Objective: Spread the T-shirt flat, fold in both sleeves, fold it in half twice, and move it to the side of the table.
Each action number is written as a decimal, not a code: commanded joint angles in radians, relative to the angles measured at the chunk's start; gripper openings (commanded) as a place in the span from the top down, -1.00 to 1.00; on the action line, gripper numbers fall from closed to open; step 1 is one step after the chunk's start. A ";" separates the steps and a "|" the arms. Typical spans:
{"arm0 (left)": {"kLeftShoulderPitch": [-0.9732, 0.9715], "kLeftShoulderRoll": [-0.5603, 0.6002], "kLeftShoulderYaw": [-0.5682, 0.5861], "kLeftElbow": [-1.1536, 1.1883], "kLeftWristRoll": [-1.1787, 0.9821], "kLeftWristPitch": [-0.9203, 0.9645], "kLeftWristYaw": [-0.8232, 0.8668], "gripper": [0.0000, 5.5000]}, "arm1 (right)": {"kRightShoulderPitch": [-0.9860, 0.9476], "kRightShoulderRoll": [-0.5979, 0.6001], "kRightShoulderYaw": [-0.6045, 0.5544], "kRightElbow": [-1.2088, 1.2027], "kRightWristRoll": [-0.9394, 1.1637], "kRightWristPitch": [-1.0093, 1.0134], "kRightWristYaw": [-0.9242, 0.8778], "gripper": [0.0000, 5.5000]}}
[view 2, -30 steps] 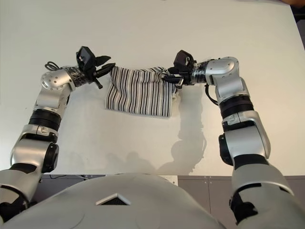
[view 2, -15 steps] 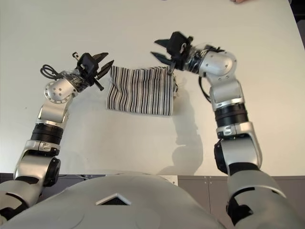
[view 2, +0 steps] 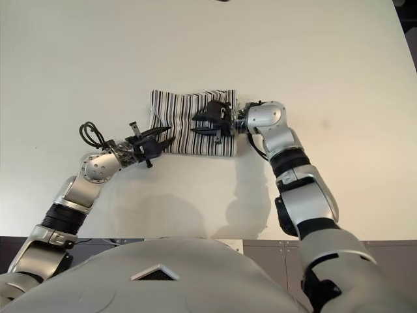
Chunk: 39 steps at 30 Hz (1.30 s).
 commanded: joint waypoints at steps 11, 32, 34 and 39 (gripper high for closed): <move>-0.107 -0.078 0.205 0.019 -0.200 0.018 0.143 0.54 | 0.047 -0.147 -0.180 0.364 -0.050 0.083 -0.369 0.50; -0.103 -0.176 0.247 -0.147 -0.192 0.179 0.265 0.54 | 0.120 -0.218 -0.545 0.406 0.109 0.249 -0.852 0.50; -0.092 -0.185 0.266 -0.173 -0.203 0.183 0.285 0.54 | 0.073 -0.230 -0.550 0.375 0.101 0.168 -0.856 0.50; -0.014 -0.262 0.366 -0.333 -0.282 0.290 0.385 0.54 | 0.085 -0.125 -0.534 -0.073 0.156 -0.025 -0.805 0.50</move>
